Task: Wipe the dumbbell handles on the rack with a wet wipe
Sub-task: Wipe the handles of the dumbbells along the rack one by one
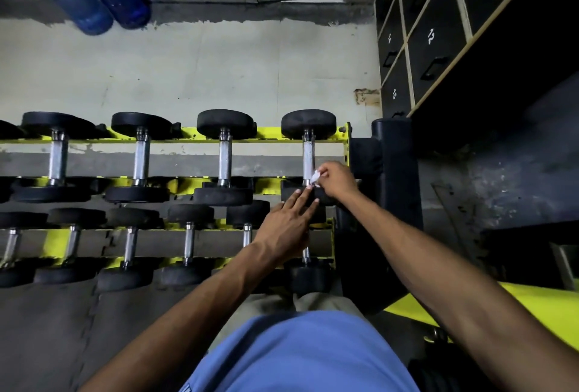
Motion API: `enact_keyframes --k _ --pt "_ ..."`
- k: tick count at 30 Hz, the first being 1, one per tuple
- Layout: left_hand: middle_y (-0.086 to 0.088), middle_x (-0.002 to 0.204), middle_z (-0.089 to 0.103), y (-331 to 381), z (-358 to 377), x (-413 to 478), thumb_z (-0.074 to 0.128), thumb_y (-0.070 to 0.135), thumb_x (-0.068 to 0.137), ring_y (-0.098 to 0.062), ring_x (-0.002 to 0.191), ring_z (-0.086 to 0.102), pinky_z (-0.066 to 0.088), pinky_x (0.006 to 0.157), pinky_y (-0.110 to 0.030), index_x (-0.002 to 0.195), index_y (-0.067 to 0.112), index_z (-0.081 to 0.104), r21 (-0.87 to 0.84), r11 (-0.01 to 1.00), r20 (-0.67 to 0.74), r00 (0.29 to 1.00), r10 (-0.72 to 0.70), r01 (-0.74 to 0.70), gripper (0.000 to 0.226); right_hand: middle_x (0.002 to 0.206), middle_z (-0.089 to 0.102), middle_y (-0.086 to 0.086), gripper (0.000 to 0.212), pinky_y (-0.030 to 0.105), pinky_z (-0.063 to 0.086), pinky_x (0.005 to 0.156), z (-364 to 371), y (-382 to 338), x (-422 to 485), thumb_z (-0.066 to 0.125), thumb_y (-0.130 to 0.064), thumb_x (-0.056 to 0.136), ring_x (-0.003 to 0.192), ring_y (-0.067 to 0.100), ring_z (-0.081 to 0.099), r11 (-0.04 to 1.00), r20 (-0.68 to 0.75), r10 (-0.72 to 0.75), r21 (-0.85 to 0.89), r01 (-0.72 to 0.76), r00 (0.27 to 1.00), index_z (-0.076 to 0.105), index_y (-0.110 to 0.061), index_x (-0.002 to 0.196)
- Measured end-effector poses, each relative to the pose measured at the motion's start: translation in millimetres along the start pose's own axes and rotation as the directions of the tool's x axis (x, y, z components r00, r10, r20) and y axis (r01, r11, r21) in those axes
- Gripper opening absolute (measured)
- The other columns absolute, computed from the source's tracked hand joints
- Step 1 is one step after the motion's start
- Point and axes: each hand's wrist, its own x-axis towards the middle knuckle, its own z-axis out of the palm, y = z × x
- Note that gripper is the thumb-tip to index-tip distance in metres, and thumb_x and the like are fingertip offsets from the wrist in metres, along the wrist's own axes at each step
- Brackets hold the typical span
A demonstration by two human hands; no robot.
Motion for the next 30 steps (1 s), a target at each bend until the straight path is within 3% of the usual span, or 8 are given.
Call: enact_keyframes --k 4,8,13,16,19,23,27,30 --pt "-0.015 0.174 0.003 -1.0 -10.7 0.9 0.055 0.03 0.104 -0.034 0.158 0.014 0.03 0.125 -0.046 0.168 0.017 0.01 0.013 1.0 0.002 1.0 0.018 -0.018 0.08 0.107 0.074 0.005 0.021 0.03 0.053 0.081 8.1 -5.4 6.3 0.063 -0.006 0.089 0.099 0.026 0.067 0.992 0.04 0.097 0.073 -0.1 0.994 0.078 -0.015 0.099" --pt "-0.015 0.162 0.027 -6.4 -18.0 7.1 0.058 0.032 0.1 -0.033 0.143 0.033 0.037 0.116 -0.042 0.167 0.014 0.018 0.072 0.995 -0.049 0.997 0.066 -0.062 0.08 0.091 0.076 0.005 0.016 0.024 0.045 0.066 11.7 -6.6 14.3 0.065 -0.009 0.086 0.087 0.023 0.069 0.939 0.032 0.22 0.265 -0.221 0.975 0.079 -0.016 0.085" --pt "-0.013 0.149 0.041 -6.2 -17.4 11.4 0.06 0.029 0.096 -0.032 0.138 0.041 0.039 0.114 -0.042 0.16 0.013 0.039 0.074 0.995 -0.112 0.991 0.08 -0.072 0.069 0.078 0.067 0.005 0.02 0.024 0.042 0.062 18.1 -7.6 19.4 0.058 -0.007 0.087 0.074 0.021 0.061 0.92 0.061 0.224 0.315 -0.231 0.973 0.07 -0.018 0.075" --pt "-0.013 0.149 0.044 -4.6 -13.1 13.2 0.062 0.027 0.096 -0.033 0.136 0.045 0.044 0.112 -0.043 0.158 0.013 0.043 0.041 0.998 -0.121 0.991 0.054 -0.05 0.066 0.078 0.067 0.005 0.022 0.025 0.045 0.062 16.2 -7.7 31.6 0.056 -0.003 0.089 0.07 0.021 0.061 0.84 0.143 0.259 0.454 -0.296 0.955 0.073 -0.014 0.08" --pt "-0.012 0.141 0.049 -1.5 -6.9 11.3 0.074 0.026 0.088 -0.032 0.127 0.053 0.055 0.102 -0.042 0.153 0.014 0.05 0.029 0.999 -0.137 0.99 0.022 -0.018 0.071 0.077 0.064 0.001 0.023 0.015 0.04 0.051 4.2 -15.6 50.6 0.053 -0.002 0.092 0.063 0.014 0.055 0.765 0.161 0.247 0.573 -0.294 0.955 0.071 -0.016 0.086" --pt "-0.009 0.131 0.056 8.7 -10.9 11.3 0.083 0.028 0.078 -0.029 0.115 0.061 0.062 0.085 -0.036 0.145 0.013 0.061 0.013 1.0 -0.161 0.987 -0.018 0.02 0.072 0.076 0.064 0.002 0.023 0.023 0.039 0.057 12.9 -11.6 53.8 0.048 -0.005 0.092 0.062 0.015 0.05 0.69 0.245 0.257 0.631 -0.355 0.935 0.068 -0.011 0.081" --pt "-0.008 0.141 0.048 17.7 -16.2 12.7 0.073 0.032 0.089 -0.028 0.127 0.052 0.062 0.084 -0.034 0.154 0.015 0.05 -0.03 0.997 -0.125 0.99 -0.071 0.068 0.071 0.062 0.065 0.006 0.033 0.024 0.043 0.05 -1.5 -20.3 59.7 0.036 0.003 0.093 0.051 0.019 0.06 0.461 0.394 0.253 0.754 -0.468 0.884 0.061 -0.011 0.077" --pt "-0.01 0.15 0.043 21.3 -17.4 14.2 0.07 0.033 0.093 -0.03 0.14 0.045 0.06 0.093 -0.036 0.158 0.014 0.044 -0.024 0.994 -0.1 0.989 -0.11 0.108 0.073 0.089 0.07 0.019 0.03 0.036 0.058 0.062 -10.2 -34.9 79.7 0.031 0.005 0.092 0.076 0.035 0.069 0.226 0.418 0.296 0.843 -0.488 0.859 0.059 -0.006 0.092"
